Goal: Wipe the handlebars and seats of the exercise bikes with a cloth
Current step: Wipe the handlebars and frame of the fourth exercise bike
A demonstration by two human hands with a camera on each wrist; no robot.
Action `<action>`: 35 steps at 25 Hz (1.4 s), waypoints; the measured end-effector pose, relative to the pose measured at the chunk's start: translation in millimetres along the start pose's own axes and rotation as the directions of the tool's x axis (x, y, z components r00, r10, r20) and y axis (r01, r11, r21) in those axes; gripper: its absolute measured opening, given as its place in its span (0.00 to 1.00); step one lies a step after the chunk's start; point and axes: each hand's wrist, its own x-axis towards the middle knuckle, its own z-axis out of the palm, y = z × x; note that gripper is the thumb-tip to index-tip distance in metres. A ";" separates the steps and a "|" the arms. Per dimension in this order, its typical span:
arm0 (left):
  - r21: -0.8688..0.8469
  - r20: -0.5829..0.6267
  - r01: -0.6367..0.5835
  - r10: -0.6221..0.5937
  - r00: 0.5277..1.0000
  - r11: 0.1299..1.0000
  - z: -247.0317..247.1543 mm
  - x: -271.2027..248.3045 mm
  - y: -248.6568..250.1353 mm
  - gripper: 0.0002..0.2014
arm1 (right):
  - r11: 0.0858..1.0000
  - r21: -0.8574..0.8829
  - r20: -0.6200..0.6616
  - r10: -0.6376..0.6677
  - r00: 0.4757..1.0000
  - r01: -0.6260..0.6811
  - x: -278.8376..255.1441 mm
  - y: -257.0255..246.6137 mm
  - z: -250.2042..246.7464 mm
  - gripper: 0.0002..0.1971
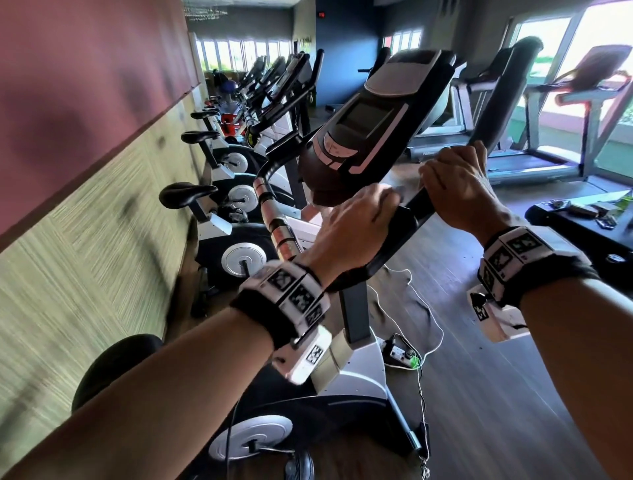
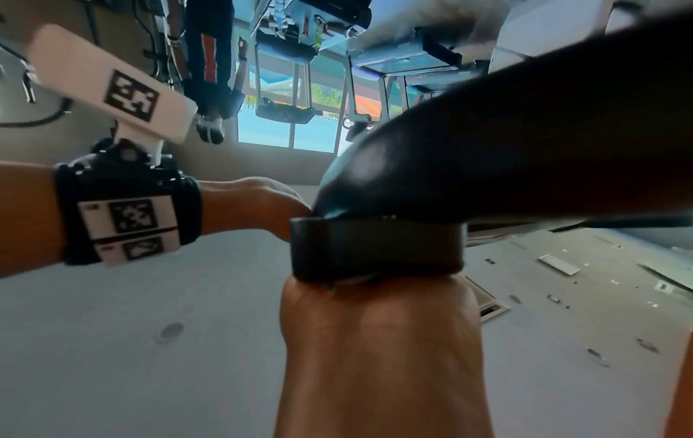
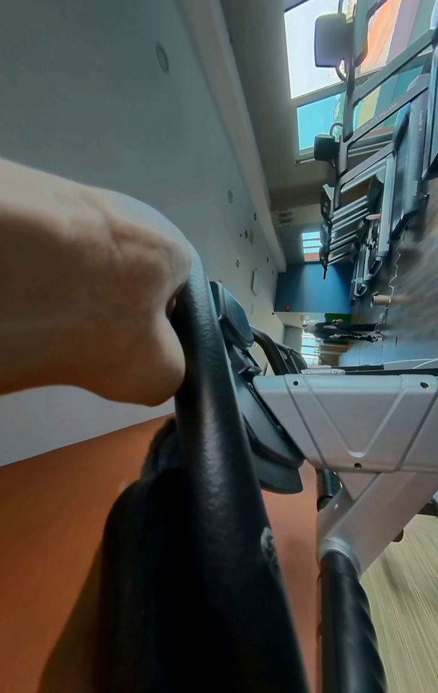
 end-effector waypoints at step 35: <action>0.020 -0.104 -0.583 0.582 0.807 0.812 15.7 -56.4 -26.6 0.22 | 0.999 0.011 0.016 0.035 0.999 -0.035 -7.0 -5.8 -8.9 0.21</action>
